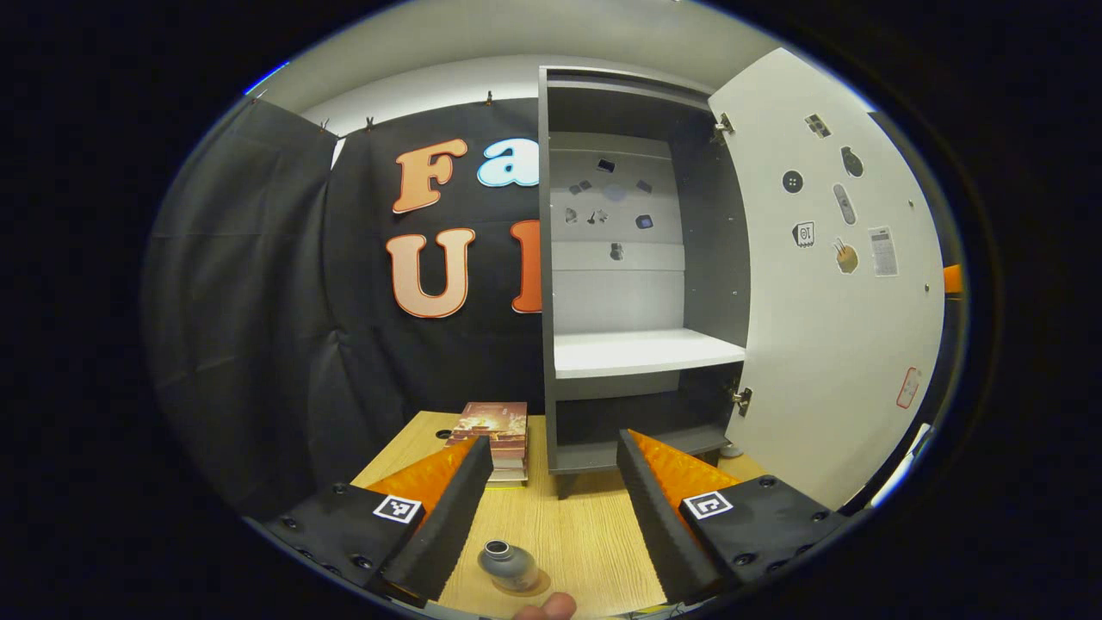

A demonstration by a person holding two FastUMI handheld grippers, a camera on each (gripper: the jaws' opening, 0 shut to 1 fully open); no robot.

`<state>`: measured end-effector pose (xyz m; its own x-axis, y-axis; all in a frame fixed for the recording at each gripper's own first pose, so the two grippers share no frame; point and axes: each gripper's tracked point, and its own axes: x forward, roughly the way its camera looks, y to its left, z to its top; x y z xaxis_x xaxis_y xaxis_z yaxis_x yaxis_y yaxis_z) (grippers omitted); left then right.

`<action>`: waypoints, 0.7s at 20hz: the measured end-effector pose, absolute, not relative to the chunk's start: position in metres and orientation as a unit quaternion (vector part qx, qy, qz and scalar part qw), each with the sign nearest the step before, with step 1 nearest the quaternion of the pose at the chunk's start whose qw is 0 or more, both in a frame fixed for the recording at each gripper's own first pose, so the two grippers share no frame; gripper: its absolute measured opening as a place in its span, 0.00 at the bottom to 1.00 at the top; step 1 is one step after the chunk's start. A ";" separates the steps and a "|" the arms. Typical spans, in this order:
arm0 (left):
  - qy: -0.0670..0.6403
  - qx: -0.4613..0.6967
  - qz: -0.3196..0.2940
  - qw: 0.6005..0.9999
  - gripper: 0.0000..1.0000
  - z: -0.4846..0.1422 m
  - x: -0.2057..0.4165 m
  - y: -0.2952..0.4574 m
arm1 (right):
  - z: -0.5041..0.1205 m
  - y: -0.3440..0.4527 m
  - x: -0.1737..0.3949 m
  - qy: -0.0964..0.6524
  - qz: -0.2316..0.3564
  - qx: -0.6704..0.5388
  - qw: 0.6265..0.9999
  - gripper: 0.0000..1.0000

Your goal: Open the cabinet door with the right hand, grasp the bottle in the cabinet with the left hand and place it on the coaster, then close the cabinet door with the right hand.

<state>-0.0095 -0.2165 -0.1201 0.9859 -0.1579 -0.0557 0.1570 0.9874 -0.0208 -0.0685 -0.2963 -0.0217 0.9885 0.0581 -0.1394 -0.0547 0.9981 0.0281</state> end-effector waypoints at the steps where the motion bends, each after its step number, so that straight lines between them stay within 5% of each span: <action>1: 0.030 -0.007 -0.078 0.996 0.95 -0.120 -0.009 -0.216 | -0.021 -0.294 -0.068 0.068 0.031 0.013 0.997 0.61; 2: 0.032 -0.007 -0.076 0.997 0.95 -0.121 -0.010 -0.215 | -0.023 -0.291 -0.069 0.070 0.033 0.018 0.997 0.70; 3: 0.034 -0.008 -0.076 0.997 0.95 -0.122 -0.009 -0.214 | -0.023 -0.285 -0.069 0.069 0.037 0.017 0.997 0.61; 14: 0.034 -0.015 -0.054 0.998 0.96 -0.121 0.009 -0.160 | -0.041 -0.165 -0.038 0.074 0.122 0.026 0.989 0.62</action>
